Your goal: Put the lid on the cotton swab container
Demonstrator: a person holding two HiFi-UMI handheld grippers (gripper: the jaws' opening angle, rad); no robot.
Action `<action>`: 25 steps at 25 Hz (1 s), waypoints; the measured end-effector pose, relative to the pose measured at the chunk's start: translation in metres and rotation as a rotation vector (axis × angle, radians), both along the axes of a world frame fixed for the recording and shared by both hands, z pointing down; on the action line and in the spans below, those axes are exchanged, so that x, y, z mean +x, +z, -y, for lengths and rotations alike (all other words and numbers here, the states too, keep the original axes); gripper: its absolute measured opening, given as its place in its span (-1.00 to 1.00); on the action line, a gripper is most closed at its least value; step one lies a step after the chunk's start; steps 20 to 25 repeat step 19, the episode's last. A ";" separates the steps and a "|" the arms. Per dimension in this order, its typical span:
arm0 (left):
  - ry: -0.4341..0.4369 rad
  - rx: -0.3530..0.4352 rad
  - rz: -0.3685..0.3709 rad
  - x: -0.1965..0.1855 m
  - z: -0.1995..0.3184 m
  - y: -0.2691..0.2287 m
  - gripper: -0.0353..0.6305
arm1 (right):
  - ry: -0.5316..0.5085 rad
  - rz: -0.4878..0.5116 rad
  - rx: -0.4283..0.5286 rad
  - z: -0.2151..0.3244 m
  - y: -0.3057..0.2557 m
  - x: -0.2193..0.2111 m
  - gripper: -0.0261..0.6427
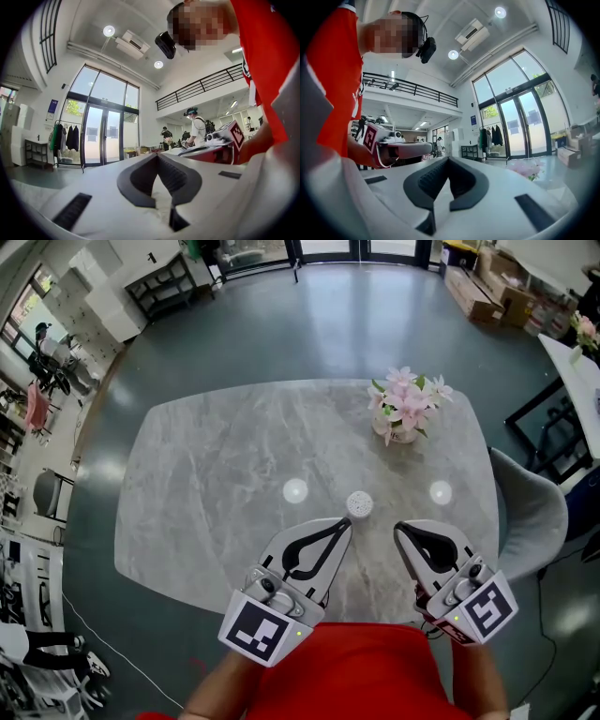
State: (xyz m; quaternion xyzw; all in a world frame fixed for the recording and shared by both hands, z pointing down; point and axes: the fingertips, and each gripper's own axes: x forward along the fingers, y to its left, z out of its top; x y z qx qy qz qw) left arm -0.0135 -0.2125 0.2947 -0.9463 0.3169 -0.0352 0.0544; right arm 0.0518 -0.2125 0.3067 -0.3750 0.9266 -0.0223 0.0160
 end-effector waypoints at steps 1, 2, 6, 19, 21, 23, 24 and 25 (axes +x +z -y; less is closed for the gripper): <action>0.000 -0.002 0.001 0.000 0.000 0.000 -0.85 | -0.002 0.000 0.002 0.000 -0.001 0.000 -0.89; 0.001 -0.001 0.002 0.000 0.000 0.000 -0.85 | -0.003 0.001 0.004 0.000 -0.002 -0.001 -0.89; -0.001 -0.002 0.006 -0.001 0.001 0.001 -0.85 | -0.008 -0.003 0.000 0.001 -0.002 -0.001 -0.89; -0.003 -0.007 0.001 0.000 0.002 0.005 -0.85 | -0.011 -0.003 -0.007 0.002 0.003 0.000 -0.89; -0.003 -0.007 0.001 0.000 0.002 0.005 -0.85 | -0.011 -0.003 -0.007 0.002 0.003 0.000 -0.89; -0.003 -0.007 0.001 0.000 0.002 0.005 -0.85 | -0.011 -0.003 -0.007 0.002 0.003 0.000 -0.89; -0.003 -0.007 0.001 0.000 0.002 0.005 -0.85 | -0.011 -0.003 -0.007 0.002 0.003 0.000 -0.89; -0.003 -0.007 0.001 0.000 0.002 0.005 -0.85 | -0.011 -0.003 -0.007 0.002 0.003 0.000 -0.89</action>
